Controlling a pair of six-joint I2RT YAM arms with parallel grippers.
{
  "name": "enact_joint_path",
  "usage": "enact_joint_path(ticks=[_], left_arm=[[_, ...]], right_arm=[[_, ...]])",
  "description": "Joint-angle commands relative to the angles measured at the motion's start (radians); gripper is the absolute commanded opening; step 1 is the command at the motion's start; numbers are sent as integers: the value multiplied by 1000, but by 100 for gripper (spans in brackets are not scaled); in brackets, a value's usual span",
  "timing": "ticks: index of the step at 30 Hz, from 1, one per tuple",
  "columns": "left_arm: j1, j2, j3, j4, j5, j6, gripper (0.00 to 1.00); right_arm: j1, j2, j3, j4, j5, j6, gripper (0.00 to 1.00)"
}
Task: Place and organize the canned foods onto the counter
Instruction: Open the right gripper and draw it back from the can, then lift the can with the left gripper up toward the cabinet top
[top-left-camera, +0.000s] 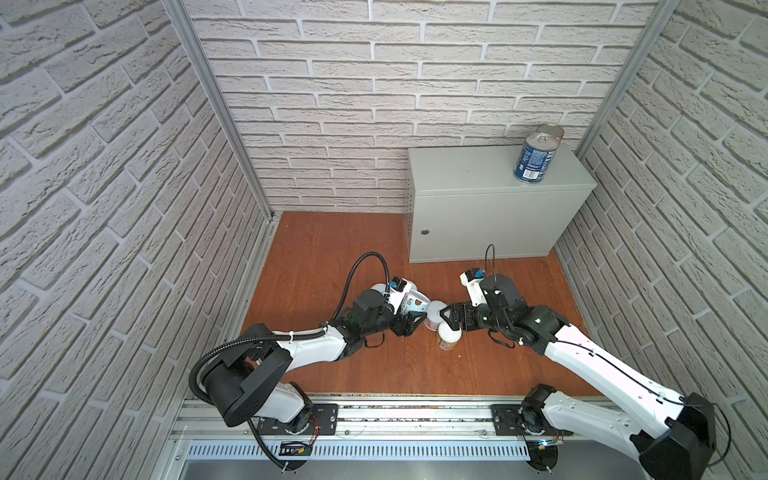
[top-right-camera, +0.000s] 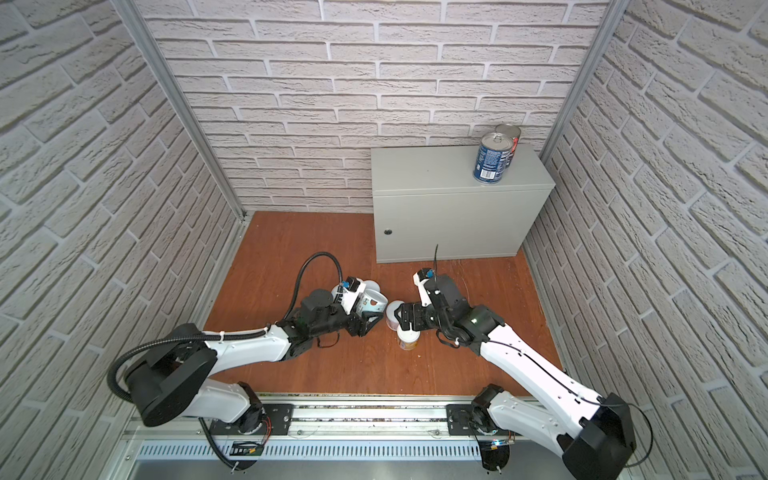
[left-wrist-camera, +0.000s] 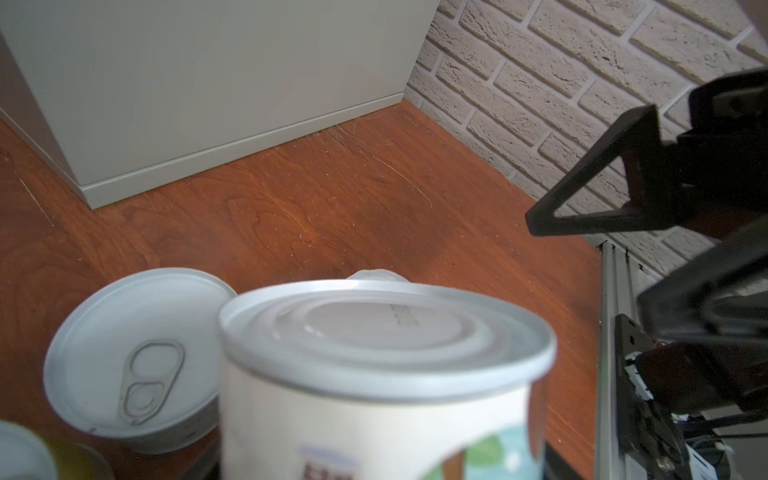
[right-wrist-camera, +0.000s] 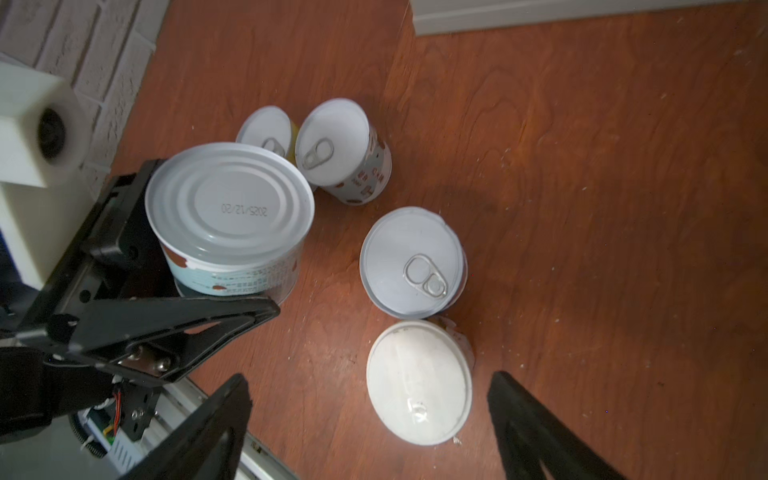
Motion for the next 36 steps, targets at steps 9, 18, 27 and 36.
enact_joint_path(ticks=[9,18,27,36], left_arm=[[-12,-78,269,-187,-38,27,47],[-26,-25,503,-321,6,54,47],[-26,86,782,-441,-3,120,47],[-4,242,1110,-513,46,201,46]], right_arm=[[-7,-117,-128,159,284,14,100],[-10,-92,-202,285,327,80,100],[-13,-115,-238,298,363,66,99],[-13,-143,-286,282,346,80,98]])
